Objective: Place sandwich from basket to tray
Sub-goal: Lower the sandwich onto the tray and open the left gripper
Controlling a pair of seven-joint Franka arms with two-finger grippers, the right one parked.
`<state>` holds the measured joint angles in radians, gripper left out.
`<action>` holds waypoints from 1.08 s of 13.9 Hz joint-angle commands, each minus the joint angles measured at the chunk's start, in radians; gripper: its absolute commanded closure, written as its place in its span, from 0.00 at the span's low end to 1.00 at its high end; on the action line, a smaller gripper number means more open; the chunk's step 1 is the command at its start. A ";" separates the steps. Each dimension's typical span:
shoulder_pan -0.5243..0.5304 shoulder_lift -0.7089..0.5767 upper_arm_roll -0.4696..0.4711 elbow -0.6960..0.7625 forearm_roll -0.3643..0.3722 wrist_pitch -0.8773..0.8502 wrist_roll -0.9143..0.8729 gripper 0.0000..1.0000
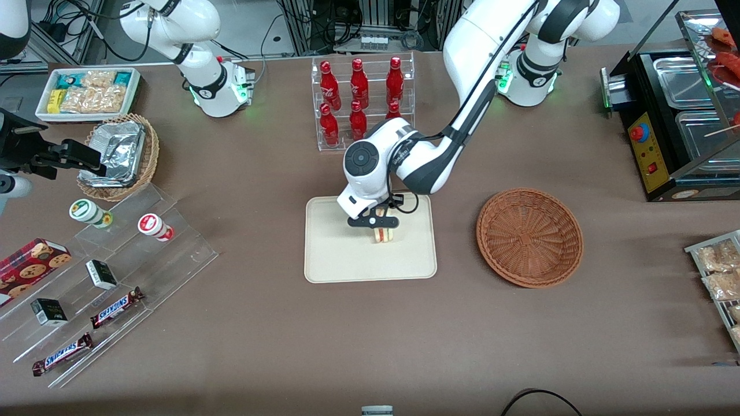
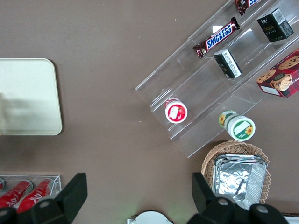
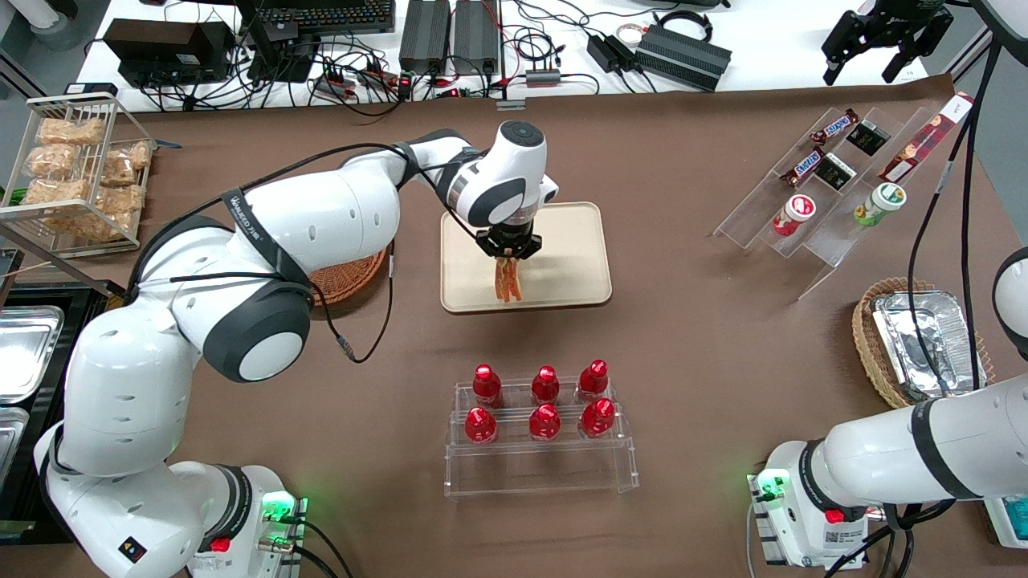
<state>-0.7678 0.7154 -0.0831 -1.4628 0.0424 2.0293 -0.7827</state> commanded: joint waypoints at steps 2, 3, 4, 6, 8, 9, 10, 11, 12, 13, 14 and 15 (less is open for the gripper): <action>-0.018 0.030 0.014 0.038 0.013 0.009 -0.013 1.00; -0.018 0.032 0.014 0.038 0.016 0.037 -0.012 1.00; -0.018 0.033 0.014 0.038 0.017 0.054 -0.012 1.00; -0.018 0.036 0.014 0.041 0.051 0.078 -0.016 1.00; -0.019 0.042 0.014 0.047 0.053 0.106 -0.016 1.00; -0.018 0.055 0.014 0.050 0.053 0.138 -0.016 1.00; -0.019 0.064 0.014 0.061 0.053 0.160 -0.024 1.00; -0.019 0.076 0.013 0.077 0.051 0.161 -0.032 1.00; -0.019 0.082 0.013 0.084 0.051 0.161 -0.033 1.00; -0.025 0.087 0.013 0.084 0.051 0.161 -0.033 1.00; -0.028 0.091 0.013 0.084 0.051 0.161 -0.033 1.00; -0.030 0.104 0.013 0.084 0.051 0.163 -0.035 1.00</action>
<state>-0.7766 0.7844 -0.0804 -1.4175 0.0784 2.1921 -0.7879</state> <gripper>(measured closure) 0.819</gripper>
